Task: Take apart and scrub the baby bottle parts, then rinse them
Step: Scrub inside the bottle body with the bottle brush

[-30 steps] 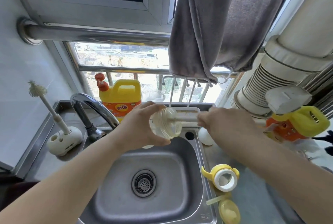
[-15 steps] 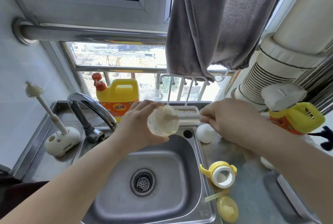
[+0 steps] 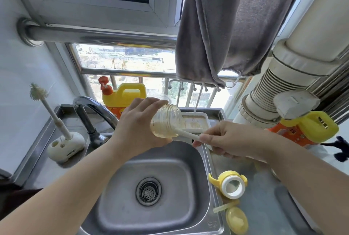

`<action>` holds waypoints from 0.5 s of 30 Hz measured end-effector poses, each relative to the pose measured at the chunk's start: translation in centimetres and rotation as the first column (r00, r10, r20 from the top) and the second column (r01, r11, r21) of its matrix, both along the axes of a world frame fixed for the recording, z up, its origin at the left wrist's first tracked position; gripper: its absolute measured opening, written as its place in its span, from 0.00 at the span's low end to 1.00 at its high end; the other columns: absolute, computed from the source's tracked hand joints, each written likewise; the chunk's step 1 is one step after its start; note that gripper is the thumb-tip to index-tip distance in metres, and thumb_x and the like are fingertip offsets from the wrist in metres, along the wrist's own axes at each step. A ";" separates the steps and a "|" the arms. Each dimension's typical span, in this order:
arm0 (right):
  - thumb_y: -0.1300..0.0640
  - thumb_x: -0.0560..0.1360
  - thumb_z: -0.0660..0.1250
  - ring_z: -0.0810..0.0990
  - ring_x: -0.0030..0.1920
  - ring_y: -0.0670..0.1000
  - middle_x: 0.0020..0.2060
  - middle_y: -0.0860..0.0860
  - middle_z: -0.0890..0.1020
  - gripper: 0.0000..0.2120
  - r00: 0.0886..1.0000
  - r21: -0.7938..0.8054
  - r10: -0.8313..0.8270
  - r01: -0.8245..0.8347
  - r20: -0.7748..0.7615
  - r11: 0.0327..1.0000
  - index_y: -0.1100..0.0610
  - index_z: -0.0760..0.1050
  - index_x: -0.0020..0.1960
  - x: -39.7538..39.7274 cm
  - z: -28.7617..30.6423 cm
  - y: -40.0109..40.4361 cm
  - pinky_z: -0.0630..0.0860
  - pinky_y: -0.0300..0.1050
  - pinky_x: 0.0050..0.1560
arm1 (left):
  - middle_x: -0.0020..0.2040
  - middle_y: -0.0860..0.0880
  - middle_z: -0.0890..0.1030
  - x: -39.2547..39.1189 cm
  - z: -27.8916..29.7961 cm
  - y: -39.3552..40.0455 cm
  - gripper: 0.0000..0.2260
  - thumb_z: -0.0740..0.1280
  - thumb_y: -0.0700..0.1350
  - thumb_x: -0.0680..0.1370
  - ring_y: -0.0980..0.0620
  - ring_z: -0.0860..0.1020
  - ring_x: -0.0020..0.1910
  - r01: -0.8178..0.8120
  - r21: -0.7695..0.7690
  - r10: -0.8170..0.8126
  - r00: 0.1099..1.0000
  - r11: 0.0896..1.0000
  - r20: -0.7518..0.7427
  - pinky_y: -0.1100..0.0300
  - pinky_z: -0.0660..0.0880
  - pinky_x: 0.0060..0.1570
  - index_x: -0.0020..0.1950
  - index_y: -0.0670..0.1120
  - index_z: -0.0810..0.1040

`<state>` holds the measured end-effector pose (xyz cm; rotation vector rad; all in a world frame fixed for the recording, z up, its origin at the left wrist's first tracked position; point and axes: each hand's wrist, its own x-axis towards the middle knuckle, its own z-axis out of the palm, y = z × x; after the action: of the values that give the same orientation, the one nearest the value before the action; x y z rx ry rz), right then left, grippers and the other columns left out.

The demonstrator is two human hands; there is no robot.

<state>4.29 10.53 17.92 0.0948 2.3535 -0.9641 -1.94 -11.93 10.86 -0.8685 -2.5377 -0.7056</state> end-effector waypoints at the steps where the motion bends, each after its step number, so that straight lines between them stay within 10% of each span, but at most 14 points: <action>1: 0.46 0.79 0.59 0.67 0.25 0.43 0.28 0.44 0.72 0.12 0.991 0.146 0.032 -0.012 -0.129 0.989 0.47 0.80 0.52 0.0 0.0 -0.1 0.64 0.34 0.26 | 0.56 0.50 0.80 0.2 -0.1 -0.1 0.39 0.65 0.67 0.59 0.48 0.73 0.52 0.005 0.002 -0.005 1.000 1.000 0.031 0.52 0.73 0.48 0.63 0.45 0.77; 5: 0.47 0.80 0.57 0.77 0.39 0.48 0.40 0.46 0.78 0.10 0.696 0.709 0.449 0.123 -0.560 0.694 0.45 0.75 0.57 0.2 -0.2 -0.7 0.62 0.40 0.31 | 0.57 0.64 0.71 0.5 -0.3 -0.5 0.42 0.68 0.68 0.56 0.57 0.68 0.57 0.006 0.127 -0.040 0.962 0.992 0.272 0.60 0.66 0.55 0.67 0.52 0.72; 10: 0.57 0.61 0.79 0.68 0.21 0.49 0.25 0.46 0.69 0.12 0.619 0.766 0.540 0.165 -0.571 0.621 0.46 0.78 0.39 0.6 -1.8 -1.4 0.43 0.33 0.27 | 0.57 0.73 0.65 0.9 0.1 -0.4 0.40 0.70 0.68 0.55 0.63 0.65 0.59 0.050 0.196 -0.130 0.895 0.979 0.426 0.65 0.63 0.59 0.65 0.61 0.66; 15: 0.58 0.61 0.79 0.71 0.21 0.50 0.24 0.47 0.73 0.12 0.587 0.756 0.540 0.205 -0.603 0.622 0.49 0.80 0.41 1.0 -1.9 -0.4 0.58 0.36 0.22 | 0.71 0.63 0.62 1.4 0.8 -0.9 0.33 0.68 0.60 0.70 0.62 0.63 0.68 0.193 0.134 -0.235 0.798 0.972 0.555 0.60 0.62 0.67 0.71 0.66 0.55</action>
<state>5.24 10.18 16.00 -0.3527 3.3774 0.3587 -0.56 -12.86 11.66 -1.0576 -2.9216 -1.2899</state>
